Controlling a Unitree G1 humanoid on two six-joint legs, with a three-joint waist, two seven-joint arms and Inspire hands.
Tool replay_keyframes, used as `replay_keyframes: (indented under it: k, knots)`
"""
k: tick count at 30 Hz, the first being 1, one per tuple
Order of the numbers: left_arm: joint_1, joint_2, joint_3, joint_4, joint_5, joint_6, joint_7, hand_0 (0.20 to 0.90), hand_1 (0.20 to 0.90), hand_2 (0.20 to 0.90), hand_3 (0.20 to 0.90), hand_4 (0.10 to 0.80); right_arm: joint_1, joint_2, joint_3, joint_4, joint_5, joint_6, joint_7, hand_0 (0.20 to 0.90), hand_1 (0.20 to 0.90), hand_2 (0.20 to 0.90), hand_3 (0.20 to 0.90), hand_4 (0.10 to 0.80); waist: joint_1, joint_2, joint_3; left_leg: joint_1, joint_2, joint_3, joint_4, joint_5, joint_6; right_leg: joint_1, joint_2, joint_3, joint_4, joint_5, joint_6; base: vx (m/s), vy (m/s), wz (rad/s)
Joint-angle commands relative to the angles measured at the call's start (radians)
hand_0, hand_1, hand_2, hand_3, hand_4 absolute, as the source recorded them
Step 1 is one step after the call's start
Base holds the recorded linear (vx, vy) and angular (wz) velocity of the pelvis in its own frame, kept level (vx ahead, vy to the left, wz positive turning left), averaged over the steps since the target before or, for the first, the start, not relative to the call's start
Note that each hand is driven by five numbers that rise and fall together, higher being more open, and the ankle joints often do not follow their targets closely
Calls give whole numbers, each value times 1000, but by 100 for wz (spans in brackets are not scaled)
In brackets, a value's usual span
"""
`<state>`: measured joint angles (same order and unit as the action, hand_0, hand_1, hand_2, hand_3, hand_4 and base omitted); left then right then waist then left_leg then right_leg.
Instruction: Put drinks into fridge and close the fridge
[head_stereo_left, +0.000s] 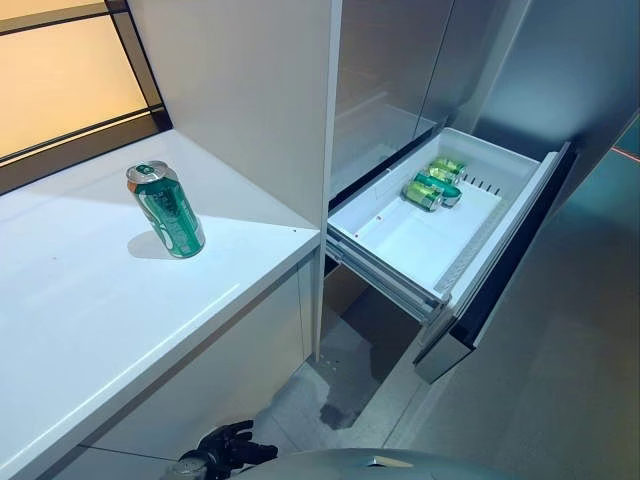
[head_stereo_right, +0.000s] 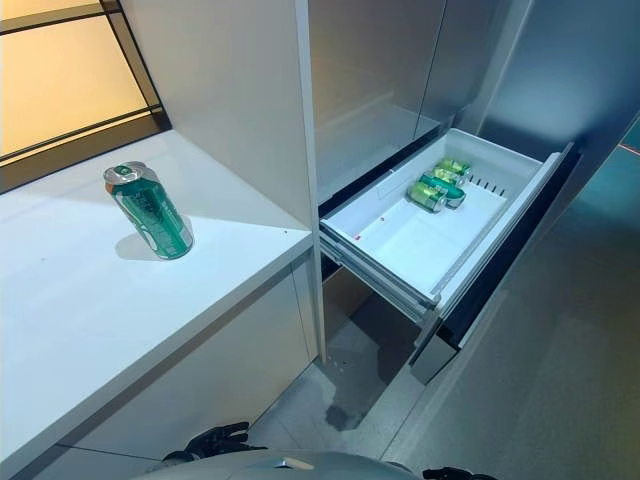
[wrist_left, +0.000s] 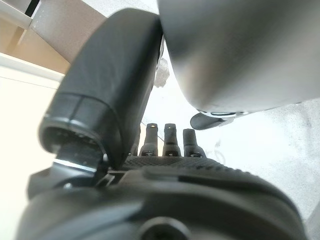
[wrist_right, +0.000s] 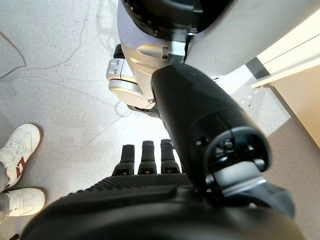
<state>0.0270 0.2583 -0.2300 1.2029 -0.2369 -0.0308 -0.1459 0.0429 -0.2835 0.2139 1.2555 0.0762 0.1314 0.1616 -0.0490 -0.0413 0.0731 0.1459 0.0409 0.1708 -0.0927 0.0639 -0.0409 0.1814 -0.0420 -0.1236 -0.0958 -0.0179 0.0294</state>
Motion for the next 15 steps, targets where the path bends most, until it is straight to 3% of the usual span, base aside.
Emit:
replay_keyframes:
  k: [1,15]
  knots:
    - [-67,-42,-19,28,8,-39,-9,900,900,900,900,800,-59,45,38,36,12,-14,28,900,900,900,900,800,17,16,16,20,-44,-94,19,-144,43,-43,11,3,47,-19,49,0,0,0]
    - [-67,-43,-21,20,-7,-57,-48,900,900,900,900,800,-63,42,38,33,11,-8,32,900,900,900,900,800,18,16,15,21,-44,-95,16,-144,42,-43,12,3,44,-18,50,0,0,0]
